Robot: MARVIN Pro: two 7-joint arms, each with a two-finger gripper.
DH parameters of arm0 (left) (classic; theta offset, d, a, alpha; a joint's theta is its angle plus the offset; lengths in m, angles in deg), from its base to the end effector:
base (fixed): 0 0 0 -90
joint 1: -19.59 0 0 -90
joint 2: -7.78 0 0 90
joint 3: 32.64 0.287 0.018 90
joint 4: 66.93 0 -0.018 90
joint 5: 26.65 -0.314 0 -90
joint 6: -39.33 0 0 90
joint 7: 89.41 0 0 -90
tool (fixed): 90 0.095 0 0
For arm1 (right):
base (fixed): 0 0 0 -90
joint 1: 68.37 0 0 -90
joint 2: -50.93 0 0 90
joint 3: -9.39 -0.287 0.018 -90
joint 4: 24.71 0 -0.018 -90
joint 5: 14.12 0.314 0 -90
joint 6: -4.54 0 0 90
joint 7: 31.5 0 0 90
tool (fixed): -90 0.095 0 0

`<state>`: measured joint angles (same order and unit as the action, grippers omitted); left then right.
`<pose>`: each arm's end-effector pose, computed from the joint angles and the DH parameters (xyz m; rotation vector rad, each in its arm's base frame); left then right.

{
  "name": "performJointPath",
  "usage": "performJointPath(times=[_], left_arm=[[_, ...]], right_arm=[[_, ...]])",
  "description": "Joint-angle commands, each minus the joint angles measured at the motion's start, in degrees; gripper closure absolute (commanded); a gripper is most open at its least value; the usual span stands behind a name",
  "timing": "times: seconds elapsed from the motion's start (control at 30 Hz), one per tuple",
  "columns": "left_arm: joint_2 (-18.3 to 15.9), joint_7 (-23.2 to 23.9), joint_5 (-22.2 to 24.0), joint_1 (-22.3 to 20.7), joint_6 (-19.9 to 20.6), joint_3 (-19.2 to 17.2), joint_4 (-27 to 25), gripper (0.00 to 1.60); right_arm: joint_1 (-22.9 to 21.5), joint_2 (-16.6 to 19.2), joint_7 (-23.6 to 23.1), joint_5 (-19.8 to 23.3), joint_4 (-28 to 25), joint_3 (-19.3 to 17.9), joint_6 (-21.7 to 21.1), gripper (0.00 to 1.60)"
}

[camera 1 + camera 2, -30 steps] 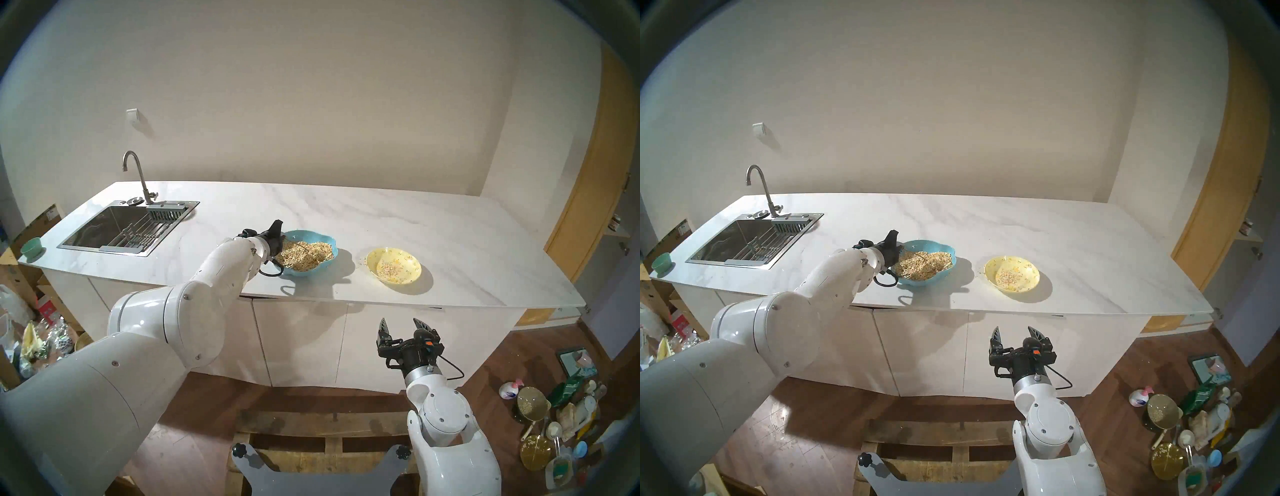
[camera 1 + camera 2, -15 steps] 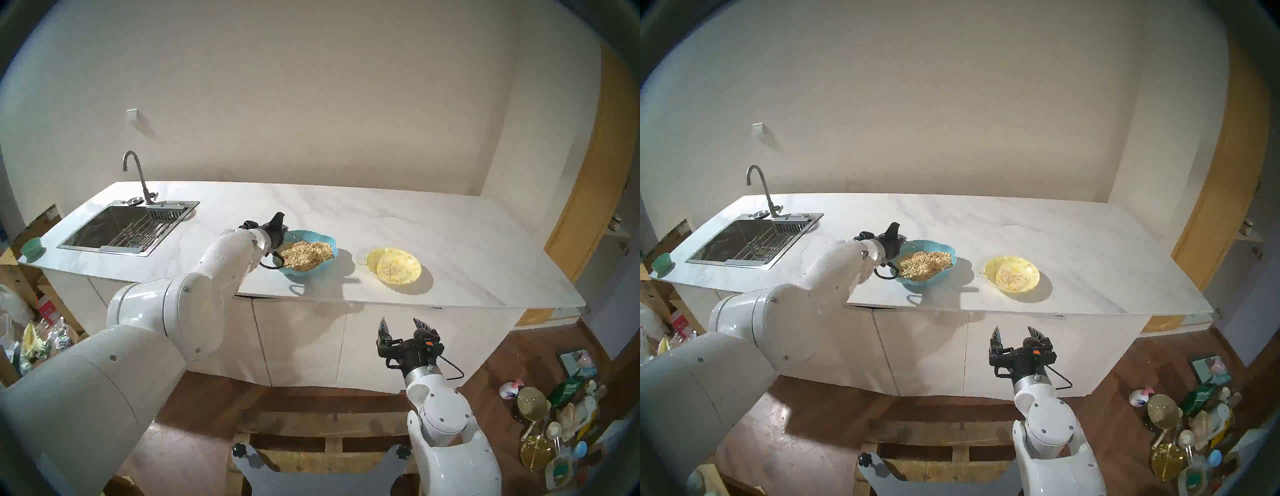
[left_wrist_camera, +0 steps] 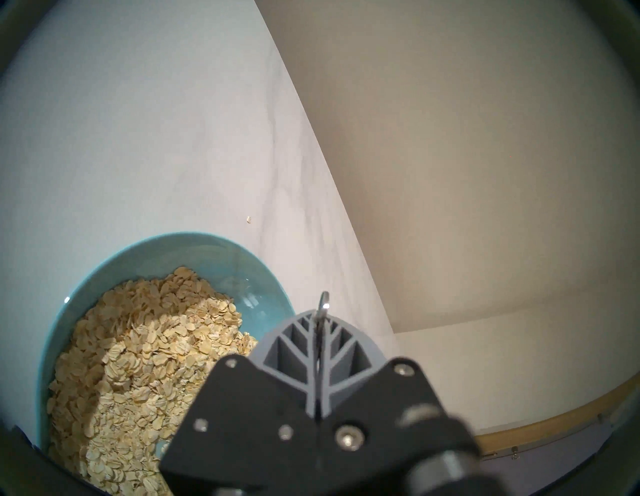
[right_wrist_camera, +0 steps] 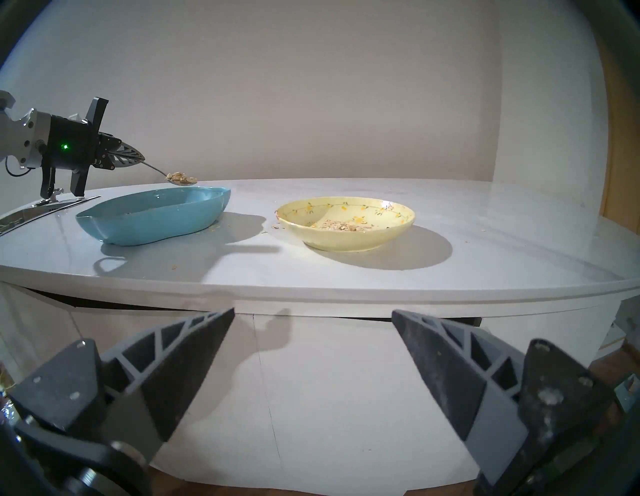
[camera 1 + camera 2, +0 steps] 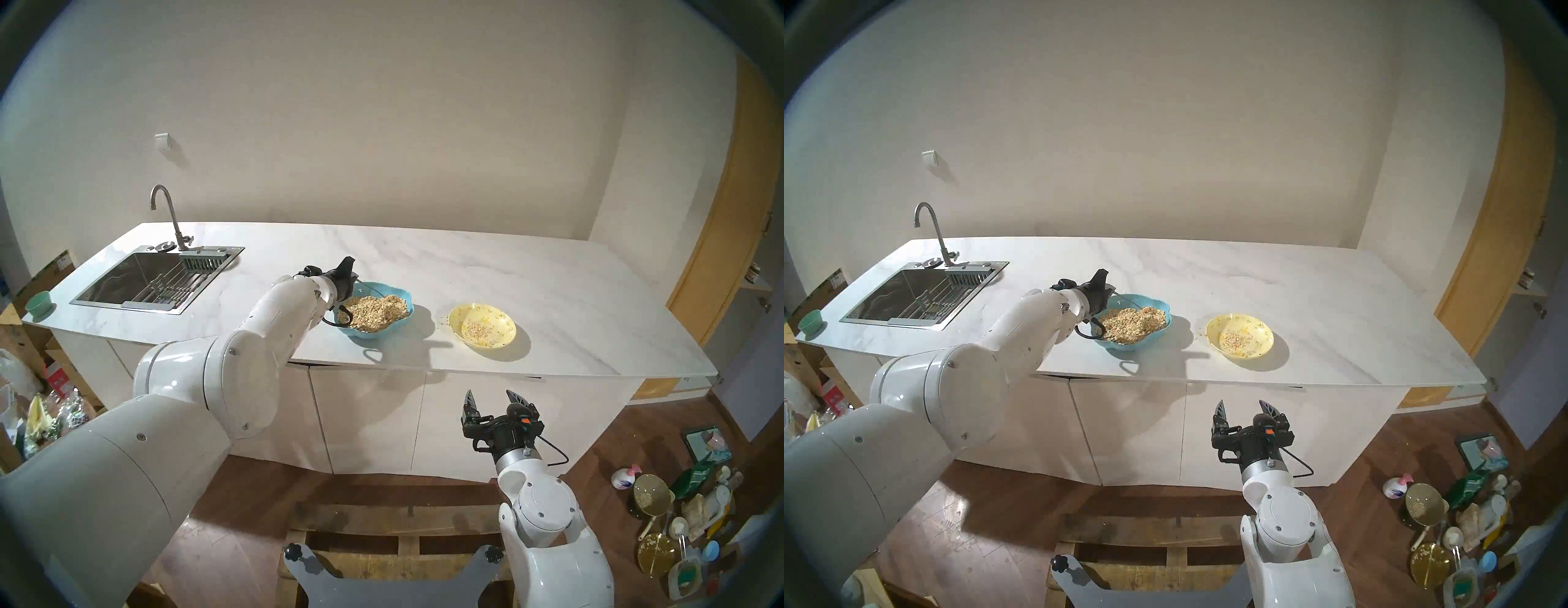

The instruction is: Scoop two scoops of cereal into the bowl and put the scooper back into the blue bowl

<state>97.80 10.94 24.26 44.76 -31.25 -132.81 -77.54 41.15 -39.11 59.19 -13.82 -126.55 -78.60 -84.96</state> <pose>0.6527 -0.0225 -0.2258 1.8008 0.7861 1.1005 0.3239 0.0138 -0.3481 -2.3373 -0.0070 -2.0610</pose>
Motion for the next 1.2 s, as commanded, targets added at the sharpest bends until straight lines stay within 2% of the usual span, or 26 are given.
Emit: performJointPath(times=[0.0,0.4,0.93,1.17], left_arm=[[1.5,1.1,-0.2,-3.9,-0.2,0.5,-1.8,1.6],[4.8,1.3,-1.0,-5.4,-0.3,2.1,-2.2,1.6],[12.8,-1.1,-1.8,-7.1,-2.9,3.9,-0.4,1.6],[15.1,-2.1,-2.3,-7.3,-4.1,4.7,0.6,1.6]], right_arm=[[-0.4,-0.1,0.0,0.0,-1.4,0.0,0.3,0.0],[-0.4,-0.1,0.0,0.0,-1.4,0.0,0.3,0.0],[-0.4,-0.1,0.0,0.0,-1.4,0.0,0.3,0.0],[-0.3,-0.1,0.0,0.0,-1.4,0.0,0.3,0.0]])
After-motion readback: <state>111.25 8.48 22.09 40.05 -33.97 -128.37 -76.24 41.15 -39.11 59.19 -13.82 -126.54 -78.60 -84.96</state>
